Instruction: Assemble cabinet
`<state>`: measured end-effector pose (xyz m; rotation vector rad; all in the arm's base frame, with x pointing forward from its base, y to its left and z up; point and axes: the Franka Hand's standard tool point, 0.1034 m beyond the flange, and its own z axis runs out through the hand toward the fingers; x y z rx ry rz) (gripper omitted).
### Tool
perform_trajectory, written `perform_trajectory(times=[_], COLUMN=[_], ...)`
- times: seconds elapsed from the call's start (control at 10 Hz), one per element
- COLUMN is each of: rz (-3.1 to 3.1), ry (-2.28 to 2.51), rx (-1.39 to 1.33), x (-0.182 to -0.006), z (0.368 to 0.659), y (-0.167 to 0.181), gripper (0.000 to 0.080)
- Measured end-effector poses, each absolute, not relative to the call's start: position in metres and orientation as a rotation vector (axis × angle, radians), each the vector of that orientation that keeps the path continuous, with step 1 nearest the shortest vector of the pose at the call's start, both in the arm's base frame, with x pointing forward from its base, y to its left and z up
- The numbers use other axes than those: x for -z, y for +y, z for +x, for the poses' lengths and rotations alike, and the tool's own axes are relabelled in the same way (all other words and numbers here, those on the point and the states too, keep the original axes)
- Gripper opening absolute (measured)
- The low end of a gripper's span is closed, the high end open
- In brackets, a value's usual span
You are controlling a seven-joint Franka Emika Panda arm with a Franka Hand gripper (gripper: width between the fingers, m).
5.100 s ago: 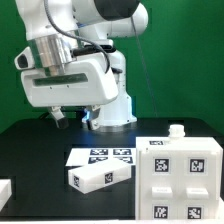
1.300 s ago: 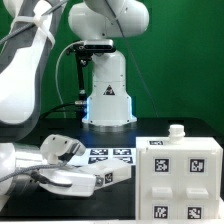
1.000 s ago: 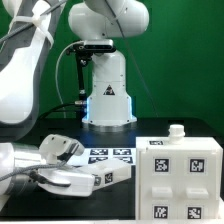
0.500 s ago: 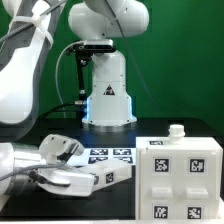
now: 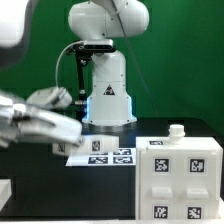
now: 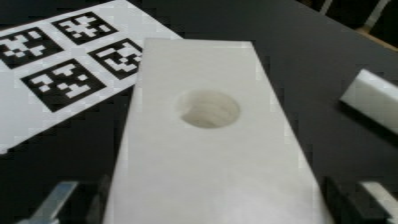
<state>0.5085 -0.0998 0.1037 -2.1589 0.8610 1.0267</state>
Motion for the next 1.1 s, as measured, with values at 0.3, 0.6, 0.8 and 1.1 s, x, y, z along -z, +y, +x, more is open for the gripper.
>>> perform_trajectory(times=[0.3, 0.6, 0.8, 1.1], rz=[-2.328, -2.536, -2.613, -2.711], ry=[0.973, 0.947, 1.002, 1.04], rx=[-0.731, -0.38, -0.183, 0.091], x=[-0.102, -0.122, -0.122, -0.119], z=[0.516, 0.538, 0.54, 0.546], y=[-0.098, -0.106, -0.106, -0.111], gripper=[0.056, 0.056, 0.056, 0.056])
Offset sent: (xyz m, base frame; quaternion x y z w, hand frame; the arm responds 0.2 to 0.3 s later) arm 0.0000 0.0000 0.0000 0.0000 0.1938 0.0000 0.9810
